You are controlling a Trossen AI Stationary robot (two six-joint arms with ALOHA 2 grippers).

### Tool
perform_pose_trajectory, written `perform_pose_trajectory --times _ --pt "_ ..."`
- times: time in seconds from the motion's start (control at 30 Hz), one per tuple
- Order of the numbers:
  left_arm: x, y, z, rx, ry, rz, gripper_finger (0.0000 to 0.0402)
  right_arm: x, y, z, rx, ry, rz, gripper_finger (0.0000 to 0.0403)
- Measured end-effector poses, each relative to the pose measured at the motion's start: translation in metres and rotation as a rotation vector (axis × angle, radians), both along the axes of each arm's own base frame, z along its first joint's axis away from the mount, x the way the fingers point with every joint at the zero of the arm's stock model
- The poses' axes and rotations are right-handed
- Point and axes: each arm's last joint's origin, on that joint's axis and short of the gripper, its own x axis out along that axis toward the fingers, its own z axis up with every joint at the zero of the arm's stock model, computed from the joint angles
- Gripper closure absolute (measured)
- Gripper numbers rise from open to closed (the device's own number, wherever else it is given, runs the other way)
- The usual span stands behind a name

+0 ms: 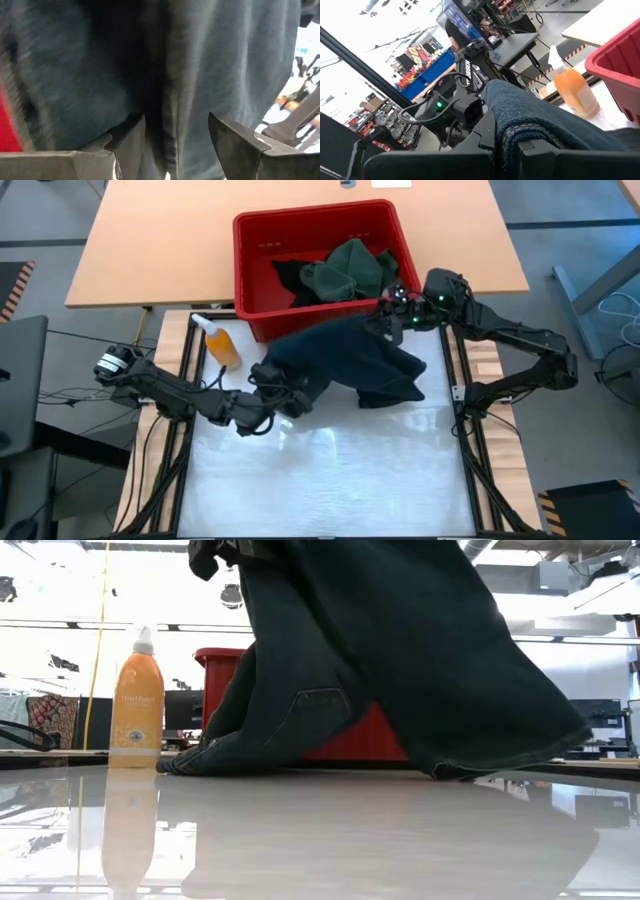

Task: Fold laundry
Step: Fold the dark blue pants

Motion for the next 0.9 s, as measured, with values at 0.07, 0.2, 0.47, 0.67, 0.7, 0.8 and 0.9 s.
perform_pose_trajectory --times 0.07,0.2,0.47,0.67,0.7,0.8,0.9 --pt "0.001 0.003 0.005 0.044 0.043 0.009 0.0191 0.000 0.000 0.001 -0.001 -0.013 0.006 0.0372" --pt "0.004 0.011 0.010 0.094 0.099 0.039 0.0191 0.000 0.000 0.003 0.001 -0.027 0.013 0.0372" --pt "0.005 0.020 0.025 0.155 0.089 0.042 0.0191 0.000 0.001 0.003 0.001 -0.030 0.032 0.0372" --pt "-0.006 0.021 0.059 0.319 -0.069 -0.155 0.0191 -0.002 0.001 0.009 -0.005 -0.080 0.052 0.0371" --pt "-0.009 0.021 0.065 0.344 -0.109 -0.197 0.0191 -0.003 0.001 0.012 -0.007 -0.102 0.061 0.0371" --pt "-0.021 0.020 0.082 0.402 -0.232 -0.349 0.0191 -0.009 -0.002 0.019 -0.007 -0.152 0.068 0.0371" --pt "-0.035 0.019 0.097 0.433 -0.336 -0.475 0.0191 -0.018 -0.003 0.024 -0.017 -0.180 0.048 0.0371"
